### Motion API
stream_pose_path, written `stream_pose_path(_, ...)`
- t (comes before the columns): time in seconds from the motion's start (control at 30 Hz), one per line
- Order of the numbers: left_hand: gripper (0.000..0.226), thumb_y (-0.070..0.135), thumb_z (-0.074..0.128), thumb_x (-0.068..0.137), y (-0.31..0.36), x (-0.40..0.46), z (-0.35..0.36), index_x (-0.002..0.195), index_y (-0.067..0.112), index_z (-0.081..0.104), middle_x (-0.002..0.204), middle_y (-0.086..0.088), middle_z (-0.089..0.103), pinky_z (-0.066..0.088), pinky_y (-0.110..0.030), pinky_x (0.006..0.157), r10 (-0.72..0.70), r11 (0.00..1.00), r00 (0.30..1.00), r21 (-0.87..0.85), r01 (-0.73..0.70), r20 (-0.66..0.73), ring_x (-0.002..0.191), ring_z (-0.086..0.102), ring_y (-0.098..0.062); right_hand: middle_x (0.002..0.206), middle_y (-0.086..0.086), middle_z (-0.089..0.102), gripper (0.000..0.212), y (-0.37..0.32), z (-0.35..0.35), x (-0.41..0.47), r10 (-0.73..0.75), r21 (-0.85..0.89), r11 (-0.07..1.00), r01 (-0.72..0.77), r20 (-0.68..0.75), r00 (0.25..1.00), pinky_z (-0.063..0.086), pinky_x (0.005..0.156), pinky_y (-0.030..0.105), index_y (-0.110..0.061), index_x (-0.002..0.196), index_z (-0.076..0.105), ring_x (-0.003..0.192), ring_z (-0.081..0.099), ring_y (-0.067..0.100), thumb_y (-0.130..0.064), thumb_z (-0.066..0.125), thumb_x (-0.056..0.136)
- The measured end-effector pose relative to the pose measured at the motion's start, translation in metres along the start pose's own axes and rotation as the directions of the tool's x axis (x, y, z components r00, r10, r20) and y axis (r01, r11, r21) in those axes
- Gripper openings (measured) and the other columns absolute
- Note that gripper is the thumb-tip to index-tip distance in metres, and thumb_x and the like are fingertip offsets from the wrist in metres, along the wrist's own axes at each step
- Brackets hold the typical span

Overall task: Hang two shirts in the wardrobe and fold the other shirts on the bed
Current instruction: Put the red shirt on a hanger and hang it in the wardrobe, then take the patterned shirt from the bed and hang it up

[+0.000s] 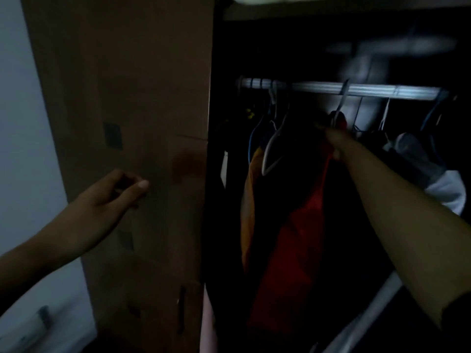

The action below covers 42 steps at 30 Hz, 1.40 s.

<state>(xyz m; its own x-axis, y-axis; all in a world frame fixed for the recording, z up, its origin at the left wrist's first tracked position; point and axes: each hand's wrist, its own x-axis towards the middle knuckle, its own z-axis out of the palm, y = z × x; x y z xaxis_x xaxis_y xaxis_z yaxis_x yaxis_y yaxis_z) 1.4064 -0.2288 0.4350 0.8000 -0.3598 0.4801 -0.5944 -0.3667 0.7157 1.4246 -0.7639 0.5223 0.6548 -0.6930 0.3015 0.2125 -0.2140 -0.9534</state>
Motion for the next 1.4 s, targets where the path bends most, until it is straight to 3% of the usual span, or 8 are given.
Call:
stream_pose_path(0.13, 0.086, 0.102, 0.040, 0.055, -0.007, -0.028, -0.010, 0.103, 0.035, 0.064, 0.093, 0.021, 0.070, 0.053, -0.040, 0.075, -0.108, 0.994, 0.993, 0.011, 0.108, -0.040, 0.078, 0.069, 0.000, 0.140, 0.012, 0.057, 0.106, 0.007, -0.004, -0.043, -0.087, -0.313, 0.949, 0.032, -0.164, 0.983, 0.048, 0.106, 0.044, -0.012, 0.144, 0.048, 0.126, 0.057, 0.029, -0.067, 0.078, 0.059)
stream_pose_path(0.23, 0.084, 0.105, 0.038, 0.050, 0.003, -0.064, -0.019, 0.103, 0.044, 0.062, 0.091, 0.021, 0.071, 0.053, -0.039, 0.073, -0.116, 0.993, 0.988, 0.006, 0.118, -0.102, 0.076, 0.070, -0.001, 0.134, 0.020, 0.052, 0.077, -0.016, 0.010, -0.121, -0.491, -0.754, 0.630, 0.186, -0.202, 0.847, 0.042, 0.103, 0.051, -0.002, 0.131, 0.048, 0.126, 0.048, 0.039, -0.052, 0.072, 0.077)
stream_pose_path(0.47, 0.048, 0.083, 0.042, 0.077, 0.036, -0.231, -0.085, 0.099, 0.045, 0.060, 0.091, 0.016, 0.070, 0.051, -0.037, 0.083, -0.185, 0.974, 0.974, 0.108, 0.199, -0.129, 0.080, 0.069, -0.004, 0.083, -0.002, 0.062, 0.025, -0.066, 0.117, -0.326, -0.499, -0.328, 0.720, 0.611, 0.366, 0.785, 0.049, 0.070, 0.029, -0.019, 0.093, 0.060, 0.078, 0.061, 0.013, -0.043, 0.069, 0.089)
stream_pose_path(0.63, 0.044, 0.068, 0.046, 0.082, 0.051, -0.436, -0.179, 0.095, 0.028, 0.059, 0.093, 0.012, 0.066, 0.047, -0.030, 0.078, -0.394, 0.833, 0.863, 0.273, 0.481, -0.316, 0.086, 0.064, -0.008, 0.080, -0.005, 0.061, 0.032, -0.054, 0.218, -0.557, -0.313, -0.080, 0.754, 0.652, 0.829, 0.464, 0.044, 0.067, 0.030, -0.019, 0.097, 0.060, 0.071, 0.057, 0.010, -0.045, 0.072, 0.085)
stream_pose_path(0.8, 0.030, 0.048, 0.057, 0.096, 0.079, -0.685, -0.246, 0.102, 0.019, 0.061, 0.088, 0.007, 0.065, 0.043, -0.030, 0.076, -0.580, 0.527, 0.551, 0.240, 0.815, -0.600, 0.086, 0.063, -0.015, 0.094, -0.004, 0.062, 0.042, -0.045, 0.265, -0.803, -0.154, 0.129, 0.716, 0.686, 0.988, -0.025, 0.049, 0.082, 0.033, -0.021, 0.110, 0.055, 0.086, 0.062, 0.016, -0.056, 0.063, 0.089)
stream_pose_path(1.07, 0.031, 0.048, 0.054, 0.098, 0.222, -1.067, -0.170, 0.099, 0.017, 0.057, 0.084, 0.004, 0.061, 0.042, -0.034, 0.070, -0.609, -0.044, -0.241, -0.272, 0.961, -0.756, 0.076, 0.058, -0.017, 0.091, -0.006, 0.056, 0.042, -0.003, 0.208, -1.147, 0.043, 0.497, 0.607, 0.621, 0.759, -0.650, 0.047, 0.076, 0.034, -0.020, 0.109, 0.052, 0.090, 0.061, 0.020, -0.057, 0.057, 0.092)
stream_pose_path(1.2, 0.031, 0.046, 0.055, 0.098, 0.297, -1.177, -0.054, 0.092, 0.016, 0.059, 0.080, -0.001, 0.062, 0.037, -0.032, 0.067, -0.509, -0.265, -0.574, -0.517, 0.814, -0.642, 0.079, 0.058, -0.022, 0.102, 0.002, 0.061, 0.044, 0.040, 0.131, -1.268, 0.165, 0.633, 0.561, 0.534, 0.546, -0.821, 0.050, 0.082, 0.038, -0.018, 0.105, 0.053, 0.096, 0.061, 0.025, -0.060, 0.057, 0.091)
stream_pose_path(1.4, 0.029, 0.044, 0.057, 0.098, 0.342, -1.245, 0.120, 0.091, 0.016, 0.053, 0.090, -0.006, 0.063, 0.039, -0.029, 0.071, -0.407, -0.428, -0.834, -0.729, 0.534, -0.373, 0.092, 0.064, -0.029, 0.103, 0.003, 0.060, 0.049, 0.117, 0.027, -1.361, 0.360, 0.764, 0.484, 0.428, 0.272, -0.892, 0.050, 0.078, 0.039, -0.016, 0.103, 0.049, 0.093, 0.060, 0.025, -0.063, 0.055, 0.091)
